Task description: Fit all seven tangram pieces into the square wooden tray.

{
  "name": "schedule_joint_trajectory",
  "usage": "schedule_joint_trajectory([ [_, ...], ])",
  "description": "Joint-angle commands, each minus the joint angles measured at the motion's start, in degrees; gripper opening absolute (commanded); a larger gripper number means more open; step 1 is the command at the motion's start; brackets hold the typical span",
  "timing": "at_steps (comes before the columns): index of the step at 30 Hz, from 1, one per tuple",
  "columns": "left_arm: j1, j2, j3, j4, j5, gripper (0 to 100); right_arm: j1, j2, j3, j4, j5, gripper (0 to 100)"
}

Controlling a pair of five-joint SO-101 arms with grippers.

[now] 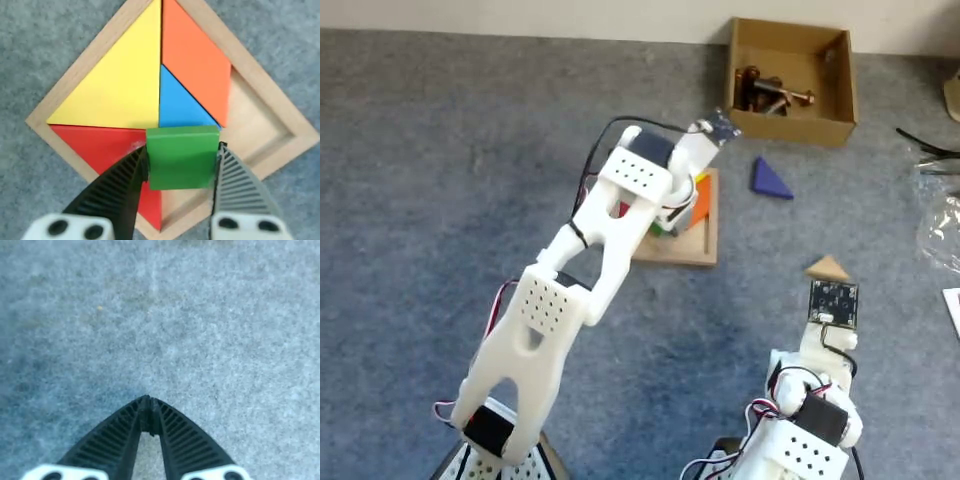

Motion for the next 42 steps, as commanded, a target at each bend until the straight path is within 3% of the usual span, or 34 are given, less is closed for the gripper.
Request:
schedule_joint_trajectory([
  [1, 0.8, -1.2, -2.4, -0.8, 0.4, 1, 0.8, -0.8, 6.6, -1.0, -0.1, 0.5],
  [10, 1.1, -1.2, -2.4, 2.9, 0.4, 1, 0.8, -0.8, 6.6, -1.0, -0.1, 0.5],
  [17, 0.9, -1.3, -2.5, 6.2, 0.4, 13, 0.8, -0.8, 6.6, -1.0, -0.1, 0.5],
  [27, 0.7, -1.3, -2.5, 5.7, 0.2, 13, 0.8, -0.8, 6.6, -1.0, -0.1, 0.5],
  [35, 0.7, -1.3, -2.8, 5.5, 0.4, 19, 0.8, -0.8, 6.6, -1.0, -0.1, 0.5],
  [42, 0.7, -1.4, -2.8, 1.2, 0.4, 19, 0.8, -0.8, 6.6, -1.0, -0.1, 0.5],
])
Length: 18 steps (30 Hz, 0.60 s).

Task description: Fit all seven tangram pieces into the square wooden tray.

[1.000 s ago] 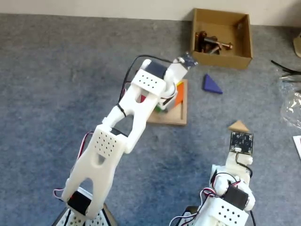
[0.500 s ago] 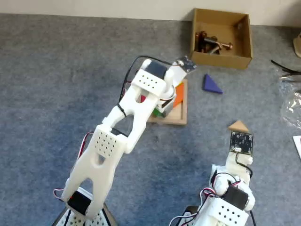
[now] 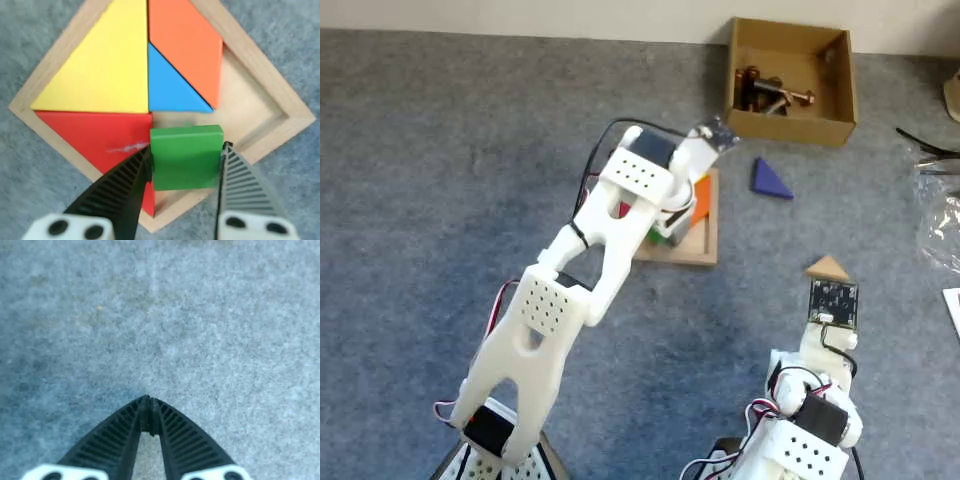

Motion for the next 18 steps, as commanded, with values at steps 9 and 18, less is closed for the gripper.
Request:
schedule_joint_trajectory([
  [9, 0.5, -1.4, -2.8, -2.1, 0.4, 19, 0.8, -0.8, 6.6, -1.0, -0.1, 0.5],
  [18, 0.5, -1.5, -2.8, 0.8, 0.4, 24, 0.8, -0.8, 6.6, -1.0, -0.1, 0.5],
])
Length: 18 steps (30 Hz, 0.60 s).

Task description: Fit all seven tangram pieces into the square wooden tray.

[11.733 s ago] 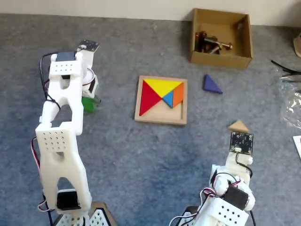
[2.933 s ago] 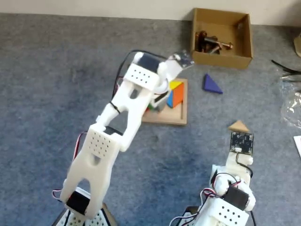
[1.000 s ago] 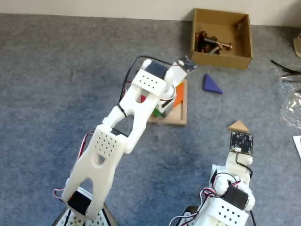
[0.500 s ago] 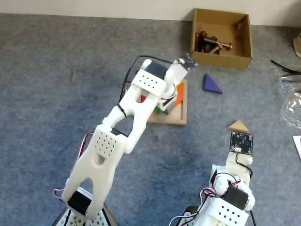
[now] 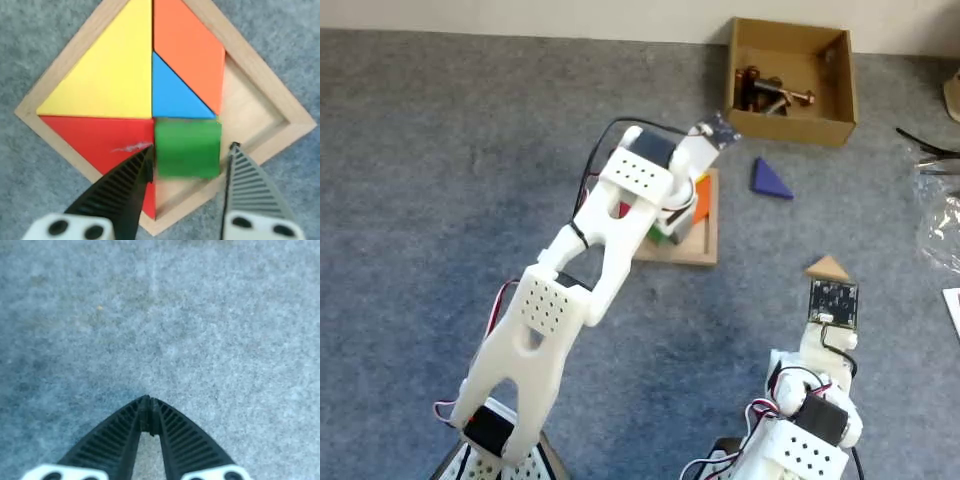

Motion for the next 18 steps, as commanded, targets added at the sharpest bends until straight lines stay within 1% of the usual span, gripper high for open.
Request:
schedule_joint_trajectory([
  [1, 0.5, -1.6, -2.8, 1.6, 0.4, 24, 0.8, -0.8, 6.6, -1.0, -0.1, 0.5],
  [11, -0.1, -1.9, -3.0, 1.7, 0.4, 23, 0.8, -0.8, 6.6, -1.0, -0.1, 0.5],
  [16, 0.0, -1.7, -9.4, 4.4, 0.4, 23, 0.8, -0.8, 6.6, -1.0, -0.1, 0.5],
  [18, 0.1, -1.6, -12.6, 5.7, 0.4, 19, 0.8, -0.8, 6.6, -1.0, -0.1, 0.5],
])
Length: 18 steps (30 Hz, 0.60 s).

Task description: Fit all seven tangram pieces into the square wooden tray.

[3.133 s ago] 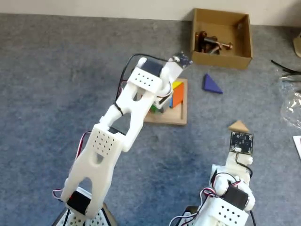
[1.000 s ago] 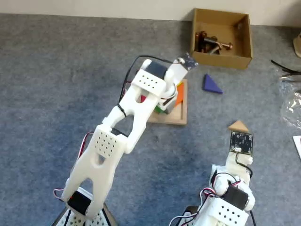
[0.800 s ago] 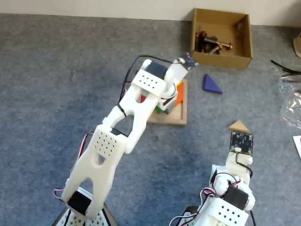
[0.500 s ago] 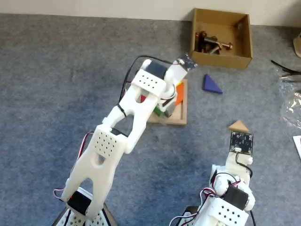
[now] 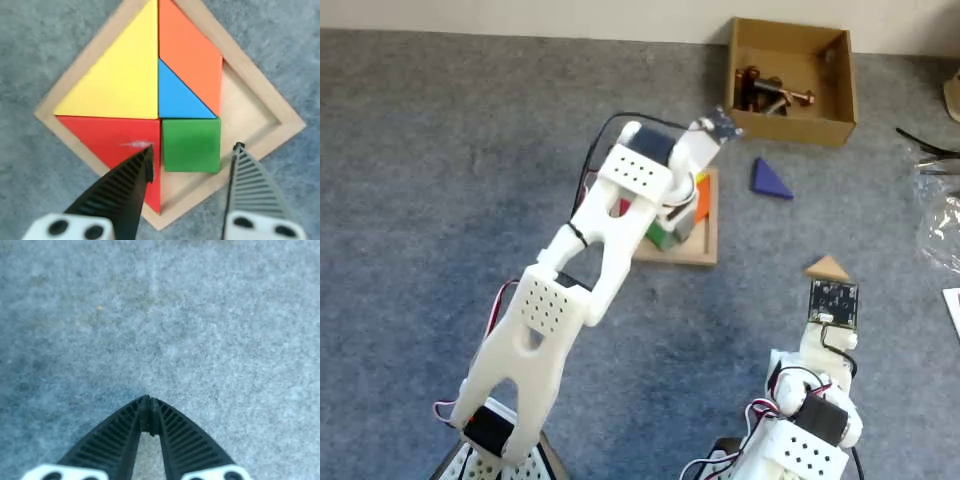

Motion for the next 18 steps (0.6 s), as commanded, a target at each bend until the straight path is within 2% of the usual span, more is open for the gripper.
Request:
schedule_joint_trajectory([
  [1, 0.3, -1.5, -9.3, 3.1, 0.4, 16, 0.8, -0.8, 6.6, -1.0, -0.1, 0.5],
  [7, 0.5, -1.5, -12.9, 4.4, 0.4, 2, 0.8, -0.8, 6.6, -1.0, -0.1, 0.5],
  [18, 0.2, -4.3, -12.5, 7.2, 0.4, 1, 0.8, -0.8, 6.6, -1.0, -0.1, 0.5],
])
